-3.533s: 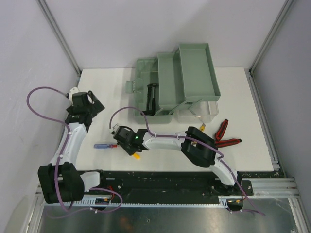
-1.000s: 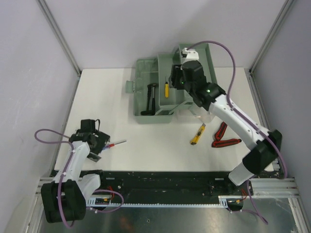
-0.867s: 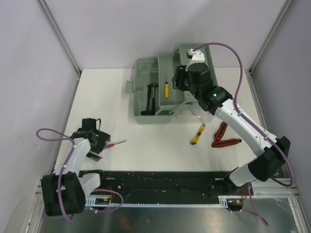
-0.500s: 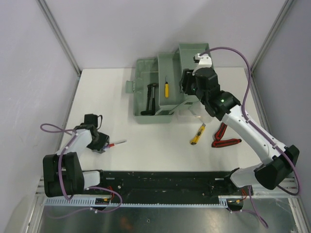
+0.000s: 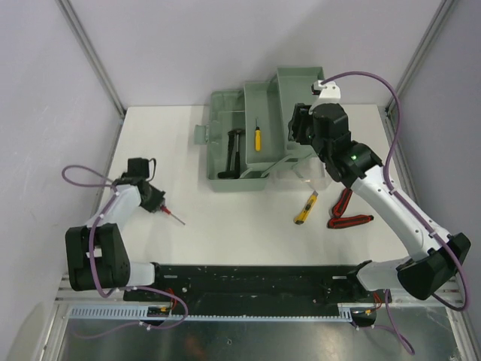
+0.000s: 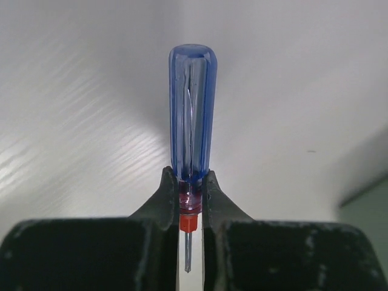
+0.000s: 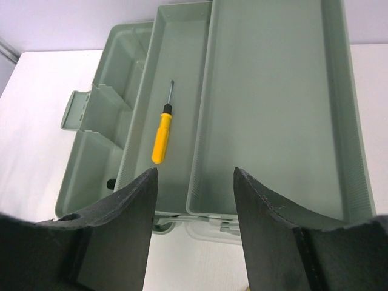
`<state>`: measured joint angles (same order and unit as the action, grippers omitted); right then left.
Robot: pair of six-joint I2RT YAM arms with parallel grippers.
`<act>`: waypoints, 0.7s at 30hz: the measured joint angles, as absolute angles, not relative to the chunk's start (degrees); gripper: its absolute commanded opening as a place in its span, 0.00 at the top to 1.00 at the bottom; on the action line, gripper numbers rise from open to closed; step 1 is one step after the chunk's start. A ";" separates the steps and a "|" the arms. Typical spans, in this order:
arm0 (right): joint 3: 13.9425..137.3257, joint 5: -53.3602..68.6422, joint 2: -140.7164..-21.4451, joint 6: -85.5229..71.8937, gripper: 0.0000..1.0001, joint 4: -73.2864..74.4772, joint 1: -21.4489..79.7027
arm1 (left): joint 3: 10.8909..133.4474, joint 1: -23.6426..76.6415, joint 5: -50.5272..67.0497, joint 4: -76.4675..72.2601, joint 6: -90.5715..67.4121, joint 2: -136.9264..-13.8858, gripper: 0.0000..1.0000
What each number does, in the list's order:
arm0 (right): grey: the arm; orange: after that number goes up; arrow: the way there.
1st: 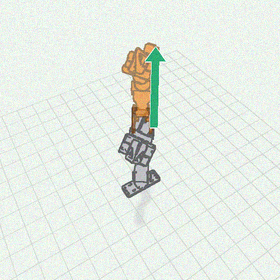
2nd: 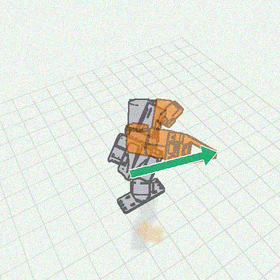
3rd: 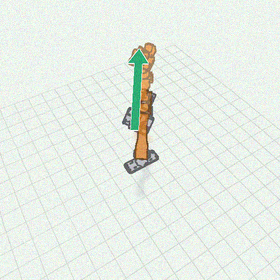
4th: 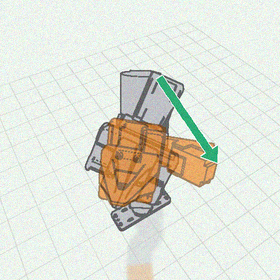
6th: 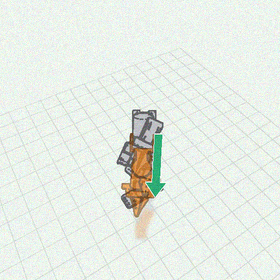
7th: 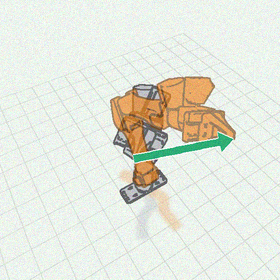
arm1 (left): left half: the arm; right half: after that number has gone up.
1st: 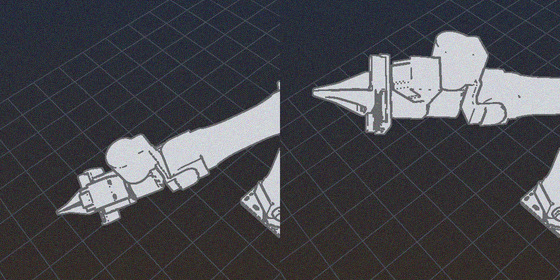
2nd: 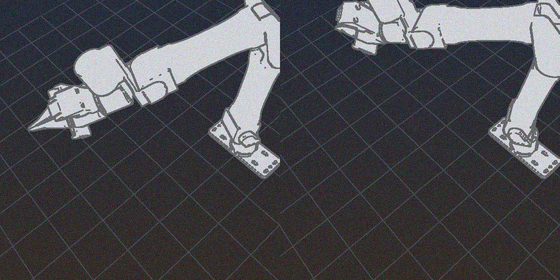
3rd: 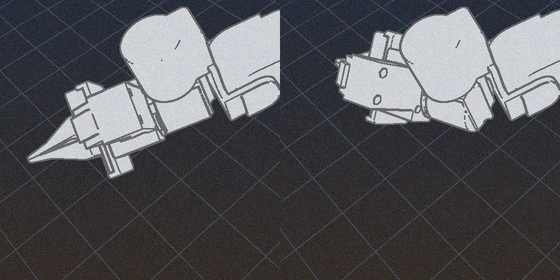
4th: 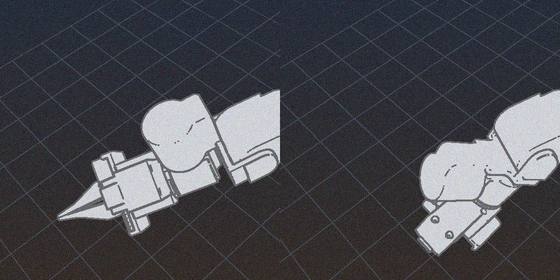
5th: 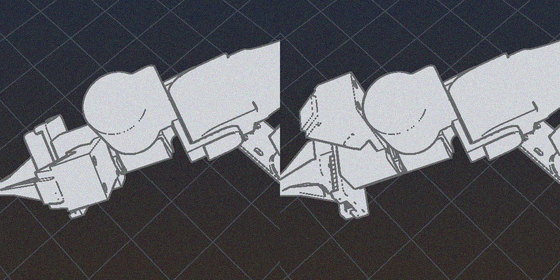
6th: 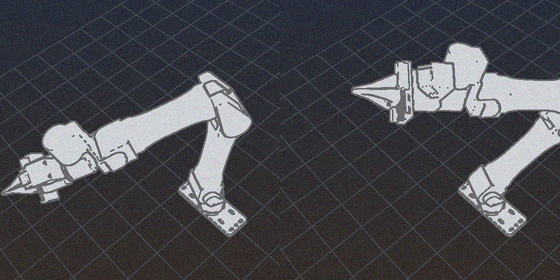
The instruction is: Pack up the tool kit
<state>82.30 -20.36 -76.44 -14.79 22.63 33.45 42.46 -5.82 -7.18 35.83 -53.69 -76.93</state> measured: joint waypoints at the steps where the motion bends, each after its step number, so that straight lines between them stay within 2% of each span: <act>1: 82.26 -20.56 -76.34 -14.72 0.43 22.79 33.32 | 44.07 -5.34 -7.09 35.46 -52.03 -76.93 1.00; 5: 81.12 -21.74 -74.89 -14.72 0.43 22.98 32.23 | 53.04 -0.32 -6.79 32.88 -45.08 -76.75 1.00; 10: 79.48 -22.98 -71.70 -15.03 0.43 23.64 29.17 | 69.49 7.94 0.10 28.60 -37.65 -80.03 1.00; 21: 74.89 -25.93 -63.13 -17.61 0.43 28.03 22.46 | 111.15 19.49 17.15 23.40 -32.01 -109.97 1.00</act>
